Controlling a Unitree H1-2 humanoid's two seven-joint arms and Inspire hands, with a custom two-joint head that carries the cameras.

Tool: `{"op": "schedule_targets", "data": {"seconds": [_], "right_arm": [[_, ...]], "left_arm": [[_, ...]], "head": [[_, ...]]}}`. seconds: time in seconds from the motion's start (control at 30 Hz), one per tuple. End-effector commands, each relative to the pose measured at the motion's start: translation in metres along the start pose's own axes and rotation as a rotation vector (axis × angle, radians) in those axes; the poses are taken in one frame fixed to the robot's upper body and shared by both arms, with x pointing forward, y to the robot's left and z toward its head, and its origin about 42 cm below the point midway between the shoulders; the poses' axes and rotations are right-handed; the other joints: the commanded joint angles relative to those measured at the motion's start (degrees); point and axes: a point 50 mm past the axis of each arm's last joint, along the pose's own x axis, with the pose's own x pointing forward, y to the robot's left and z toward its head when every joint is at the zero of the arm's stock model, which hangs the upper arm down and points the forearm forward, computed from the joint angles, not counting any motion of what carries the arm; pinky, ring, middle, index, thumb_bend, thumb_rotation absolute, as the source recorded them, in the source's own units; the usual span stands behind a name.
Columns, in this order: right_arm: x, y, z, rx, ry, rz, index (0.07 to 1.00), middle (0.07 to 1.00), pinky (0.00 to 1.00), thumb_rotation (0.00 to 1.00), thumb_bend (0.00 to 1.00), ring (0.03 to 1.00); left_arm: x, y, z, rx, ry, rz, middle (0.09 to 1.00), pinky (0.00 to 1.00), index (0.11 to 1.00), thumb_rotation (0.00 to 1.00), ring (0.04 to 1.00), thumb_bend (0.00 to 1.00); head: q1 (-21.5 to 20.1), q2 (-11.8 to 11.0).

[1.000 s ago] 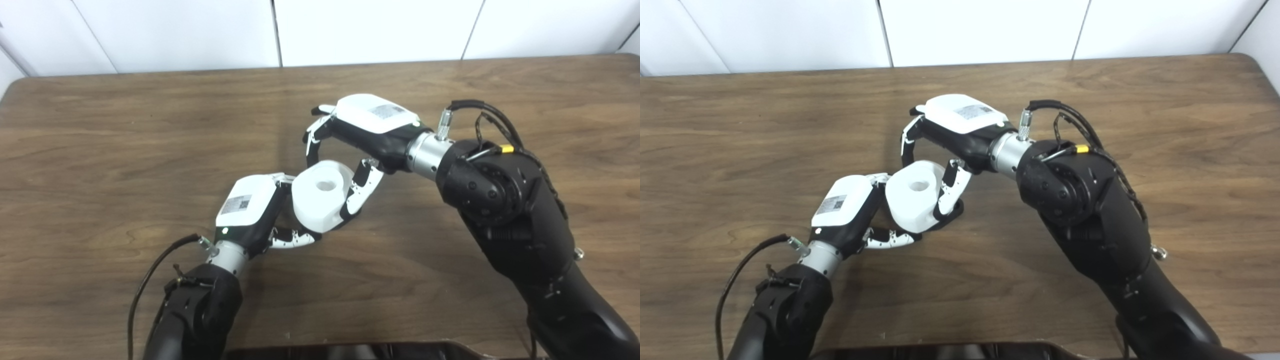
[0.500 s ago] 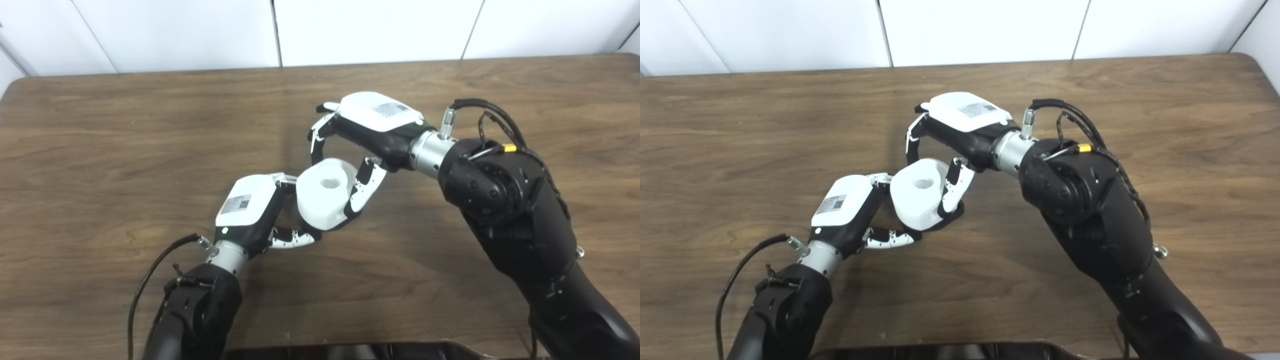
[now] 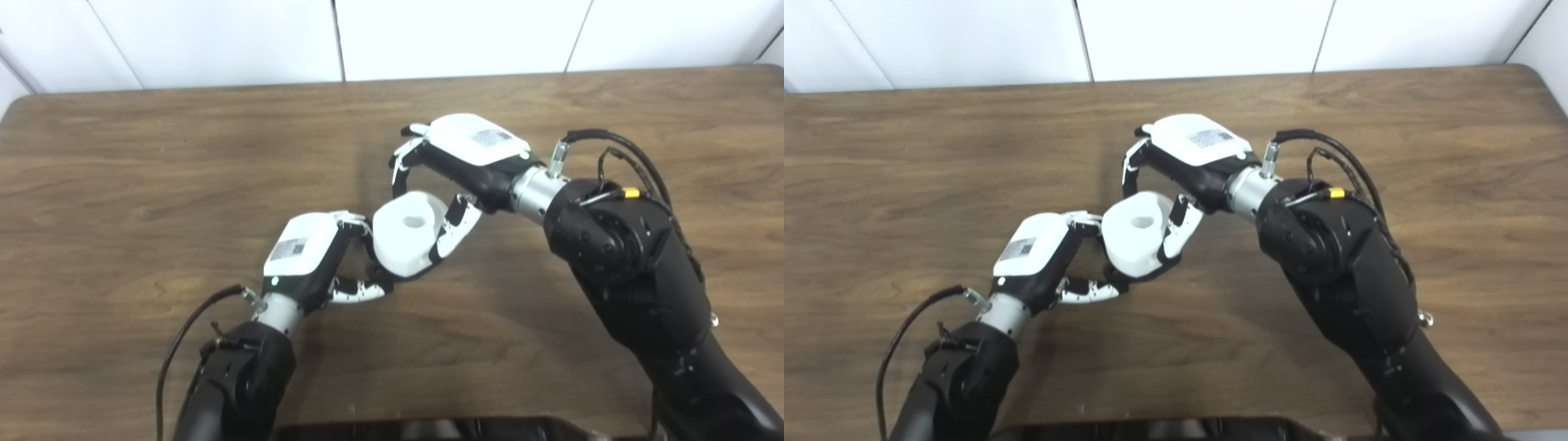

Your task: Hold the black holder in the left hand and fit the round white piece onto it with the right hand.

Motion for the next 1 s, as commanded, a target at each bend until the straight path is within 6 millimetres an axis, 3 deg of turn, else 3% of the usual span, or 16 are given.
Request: {"op": "schedule_targets", "data": {"seconds": [0.0, 0.97], "right_arm": [[-0.002, -0.013, 0.006, -0.040, -0.022, -0.079, 0.482, 0.814, 0.97, 0.14, 0.53, 0.957], [0.001, -0.001, 0.008, -0.044, -0.030, -0.054, 0.482, 0.818, 0.98, 0.14, 0.53, 0.955]], "left_arm": [[-0.004, -0.002, 0.000, -0.002, 0.003, -0.039, 0.779, 0.84, 0.485, 0.05, 0.850, 0.52], [-0.001, -0.002, 0.001, -0.013, 0.005, -0.029, 0.778, 0.84, 0.485, 0.05, 0.853, 0.52]], "head": [[-0.14, 0.03], [-0.58, 0.12]]}}
